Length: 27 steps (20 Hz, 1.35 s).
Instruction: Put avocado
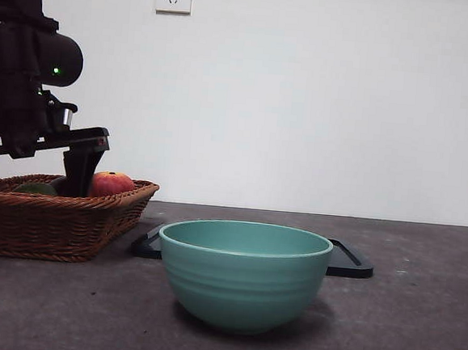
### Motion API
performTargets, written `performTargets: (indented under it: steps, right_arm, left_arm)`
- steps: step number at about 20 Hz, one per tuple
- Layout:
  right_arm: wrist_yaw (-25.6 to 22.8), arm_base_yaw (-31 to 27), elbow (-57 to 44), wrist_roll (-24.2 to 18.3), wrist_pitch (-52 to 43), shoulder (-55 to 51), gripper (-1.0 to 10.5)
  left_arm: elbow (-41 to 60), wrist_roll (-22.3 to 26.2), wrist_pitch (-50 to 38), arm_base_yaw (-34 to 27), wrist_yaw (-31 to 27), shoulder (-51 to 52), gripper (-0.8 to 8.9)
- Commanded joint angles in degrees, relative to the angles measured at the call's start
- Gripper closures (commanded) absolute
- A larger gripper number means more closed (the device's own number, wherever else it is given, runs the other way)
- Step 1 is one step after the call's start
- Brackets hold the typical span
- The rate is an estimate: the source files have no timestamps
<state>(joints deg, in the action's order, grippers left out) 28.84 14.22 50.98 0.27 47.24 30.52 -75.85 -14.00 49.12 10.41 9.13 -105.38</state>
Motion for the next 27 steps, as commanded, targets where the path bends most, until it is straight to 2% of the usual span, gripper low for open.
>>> performTargets:
  steps: [1,3,4,5,10,15,21,27]
  right_arm:
    - [0.11,0.22,0.9,0.83,-0.7,0.44,3.2]
    - [0.07,0.22,0.9,0.85,-0.7,0.44,3.2]
    - [0.07,0.22,0.9,0.83,-0.7,0.44,3.2]
    - [0.07,0.22,0.9,0.83,-0.72,0.44,3.2]
    - [0.07,0.22,0.9,0.81,-0.92,0.44,3.2]
    - [0.09,0.22,0.9,0.81,-0.9,0.44,3.2]
    - [0.11,0.22,0.9,0.83,-0.87,0.44,3.2]
    - [0.07,0.22,0.9,0.81,-0.9,0.44,3.2]
  left_arm:
    - [-1.27,0.87,-0.46,0.15,-0.2,-1.57,4.79]
    - [-1.49,0.87,-0.85,0.15,-0.17,-1.57,6.36]
    - [-1.68,0.87,-0.68,0.15,-0.17,-1.57,6.87]
    - [-1.95,0.9,-0.31,0.15,-0.15,-1.57,6.96]
    - [-5.86,2.8,5.64,0.17,-0.15,0.07,6.95]
    - [-6.34,3.48,11.21,2.56,-0.15,8.9,6.95]
    - [-6.34,2.47,11.98,12.33,-0.07,19.19,6.96]
    - [-6.25,1.27,10.1,24.98,-0.09,20.57,6.95]
